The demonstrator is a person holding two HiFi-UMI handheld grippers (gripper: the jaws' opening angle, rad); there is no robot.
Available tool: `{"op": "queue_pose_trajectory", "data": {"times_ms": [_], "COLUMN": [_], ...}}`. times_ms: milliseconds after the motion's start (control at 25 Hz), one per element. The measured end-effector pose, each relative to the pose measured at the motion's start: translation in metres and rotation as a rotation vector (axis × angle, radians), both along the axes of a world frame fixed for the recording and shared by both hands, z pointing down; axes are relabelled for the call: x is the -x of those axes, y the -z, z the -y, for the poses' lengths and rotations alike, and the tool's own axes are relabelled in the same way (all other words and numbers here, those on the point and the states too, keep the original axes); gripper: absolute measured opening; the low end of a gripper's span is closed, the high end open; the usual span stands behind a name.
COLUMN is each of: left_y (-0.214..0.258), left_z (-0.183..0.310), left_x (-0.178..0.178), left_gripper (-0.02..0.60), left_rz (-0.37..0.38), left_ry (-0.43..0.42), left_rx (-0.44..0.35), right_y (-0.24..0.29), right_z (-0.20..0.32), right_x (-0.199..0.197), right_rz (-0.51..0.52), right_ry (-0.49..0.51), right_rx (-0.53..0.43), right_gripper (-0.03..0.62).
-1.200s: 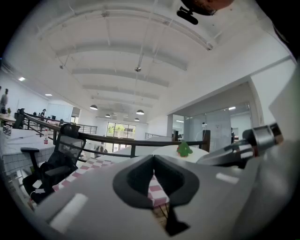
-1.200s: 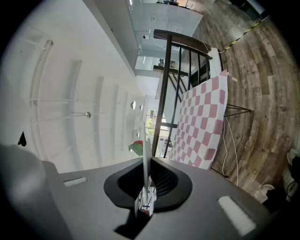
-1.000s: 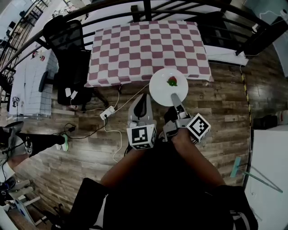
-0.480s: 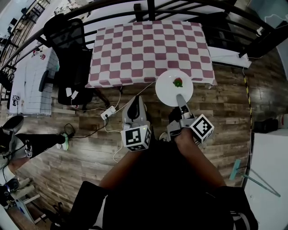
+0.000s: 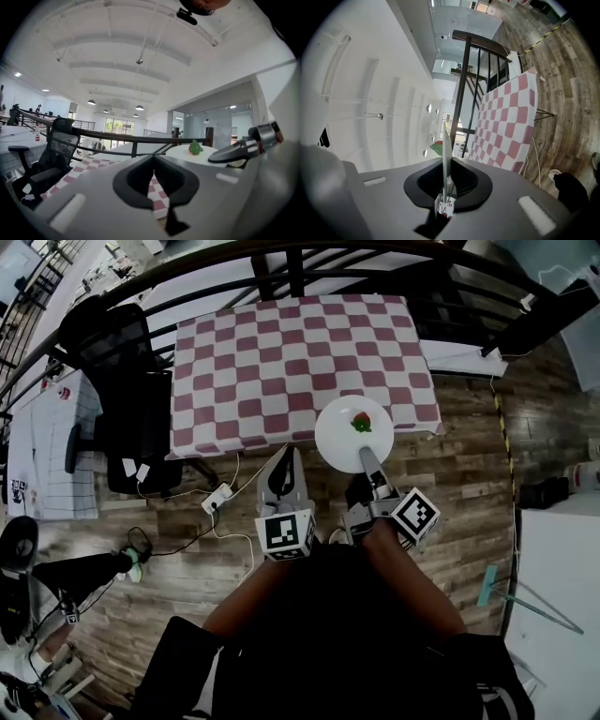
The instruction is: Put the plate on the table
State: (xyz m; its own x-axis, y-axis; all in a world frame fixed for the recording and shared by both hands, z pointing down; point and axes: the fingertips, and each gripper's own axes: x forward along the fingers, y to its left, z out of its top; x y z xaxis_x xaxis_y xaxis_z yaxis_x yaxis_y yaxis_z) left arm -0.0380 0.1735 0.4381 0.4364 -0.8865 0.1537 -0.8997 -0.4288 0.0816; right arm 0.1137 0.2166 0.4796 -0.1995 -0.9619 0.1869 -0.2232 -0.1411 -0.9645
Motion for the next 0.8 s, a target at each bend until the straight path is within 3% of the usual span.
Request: {"op": "queue_pose_trajectory", "data": {"times_ms": [440,560,800], "left_y": [-0.005,-0.004,0.005], "left_z": [0.106,0.131,0.172], "left_x": [0.004,0.01,0.026], "left_gripper": [0.009,0.009,0.011], "left_rz": [-0.015,-0.019,-0.027], "left_ry": [-0.022,-0.035,-0.053], "left_rx": [0.027,0.041,0.009], "right_y": [-0.008,-0.006,-0.01], "right_z": [0.095,0.122,0.163], "right_x": [0.026,0.031,0.036], "right_rz": [0.007,0.019,-0.053], "right_ry": [0.071,0.058,0.005], "right_rx": [0.031,0.029,0.017], "right_gripper": [0.018,0.018,0.017]}}
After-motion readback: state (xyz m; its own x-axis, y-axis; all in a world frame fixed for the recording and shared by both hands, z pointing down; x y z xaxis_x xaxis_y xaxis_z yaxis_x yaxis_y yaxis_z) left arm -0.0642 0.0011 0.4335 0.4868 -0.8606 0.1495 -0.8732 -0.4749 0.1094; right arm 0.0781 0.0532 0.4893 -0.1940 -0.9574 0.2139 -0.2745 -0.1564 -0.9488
